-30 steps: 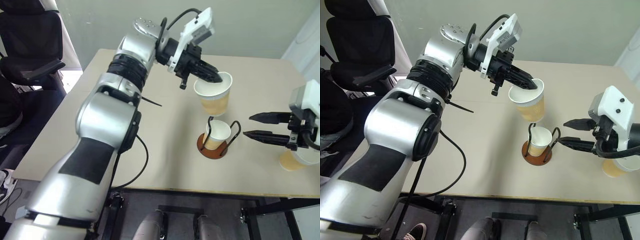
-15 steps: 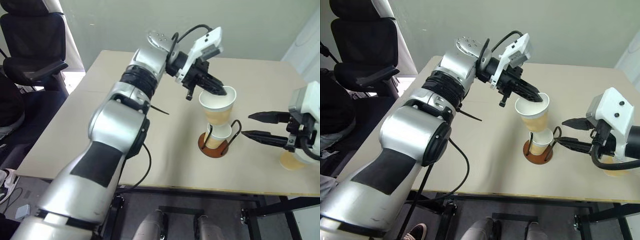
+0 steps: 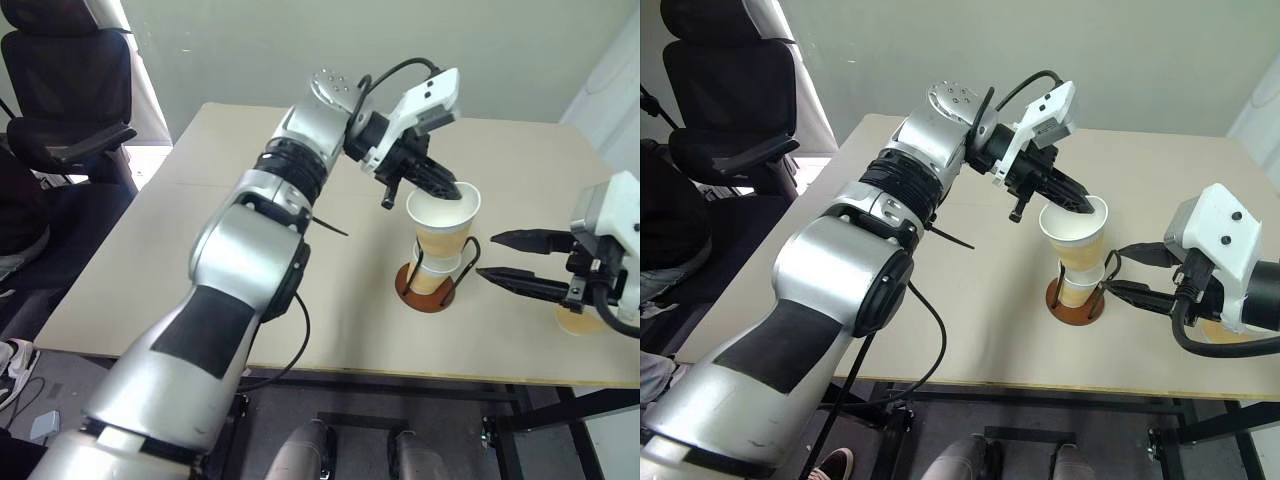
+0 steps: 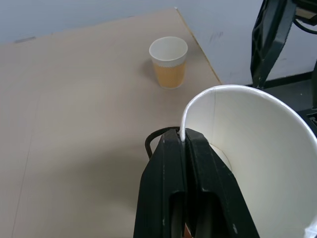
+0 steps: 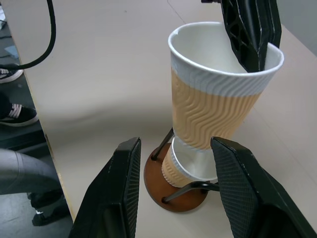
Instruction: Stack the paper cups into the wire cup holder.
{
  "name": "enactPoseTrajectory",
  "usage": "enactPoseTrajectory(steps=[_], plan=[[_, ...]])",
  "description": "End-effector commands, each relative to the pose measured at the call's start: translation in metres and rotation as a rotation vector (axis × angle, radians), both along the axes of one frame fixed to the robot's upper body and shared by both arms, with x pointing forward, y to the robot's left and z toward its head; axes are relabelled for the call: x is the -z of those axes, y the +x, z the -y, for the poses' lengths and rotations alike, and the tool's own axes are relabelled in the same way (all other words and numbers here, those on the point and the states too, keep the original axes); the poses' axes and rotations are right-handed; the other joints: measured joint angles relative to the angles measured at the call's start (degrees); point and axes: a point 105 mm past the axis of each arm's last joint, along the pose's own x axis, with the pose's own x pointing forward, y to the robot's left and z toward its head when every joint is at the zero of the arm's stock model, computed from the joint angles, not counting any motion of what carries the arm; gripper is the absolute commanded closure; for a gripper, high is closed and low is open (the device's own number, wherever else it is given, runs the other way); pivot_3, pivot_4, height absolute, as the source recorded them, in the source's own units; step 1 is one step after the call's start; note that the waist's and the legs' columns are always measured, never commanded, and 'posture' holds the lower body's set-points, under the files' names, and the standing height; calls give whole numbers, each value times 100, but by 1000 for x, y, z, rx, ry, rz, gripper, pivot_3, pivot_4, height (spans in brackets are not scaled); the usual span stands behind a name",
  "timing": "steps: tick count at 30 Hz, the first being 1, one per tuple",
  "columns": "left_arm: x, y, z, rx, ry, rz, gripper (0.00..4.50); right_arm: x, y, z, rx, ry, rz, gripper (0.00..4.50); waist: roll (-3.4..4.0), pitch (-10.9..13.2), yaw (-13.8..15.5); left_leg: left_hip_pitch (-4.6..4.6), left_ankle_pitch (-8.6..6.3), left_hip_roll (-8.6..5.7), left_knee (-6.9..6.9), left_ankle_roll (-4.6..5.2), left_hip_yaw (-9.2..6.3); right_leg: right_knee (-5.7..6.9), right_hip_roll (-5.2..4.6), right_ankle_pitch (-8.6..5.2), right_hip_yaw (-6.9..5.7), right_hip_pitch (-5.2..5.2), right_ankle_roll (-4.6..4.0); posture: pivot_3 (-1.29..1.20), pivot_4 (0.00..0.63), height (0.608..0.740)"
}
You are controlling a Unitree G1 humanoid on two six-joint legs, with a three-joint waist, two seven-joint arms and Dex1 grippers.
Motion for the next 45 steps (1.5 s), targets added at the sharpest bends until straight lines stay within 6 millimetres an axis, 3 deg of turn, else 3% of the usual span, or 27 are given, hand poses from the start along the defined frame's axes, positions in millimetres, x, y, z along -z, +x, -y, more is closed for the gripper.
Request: enactPoseTrajectory(steps=[1, 43, 45], plan=[[-5, 2, 4, -11, -27, 53, 4489, -9, -2, 1, 17, 3, 46, 2264, 0, 0, 0, 0, 0, 0, 0, 0, 1, 0, 1, 1, 0, 0, 1, 0, 150, 740], [36, 16, 9, -129, 30, 9, 4489, -5, -4, 1, 33, 22, 15, 2264, 0, 0, 2, 1, 2, 0, 2, 3, 16, -1, 1, 7, 14, -4, 8, 0, 150, 740], [36, 17, 10, -135, 29, 8, 3859, -5, -4, 2, 34, 22, 13, 2264, 0, 0, 2, 1, 2, 0, 2, 3, 17, -1, 1, 8, 15, -4, 8, 0, 150, 740]])
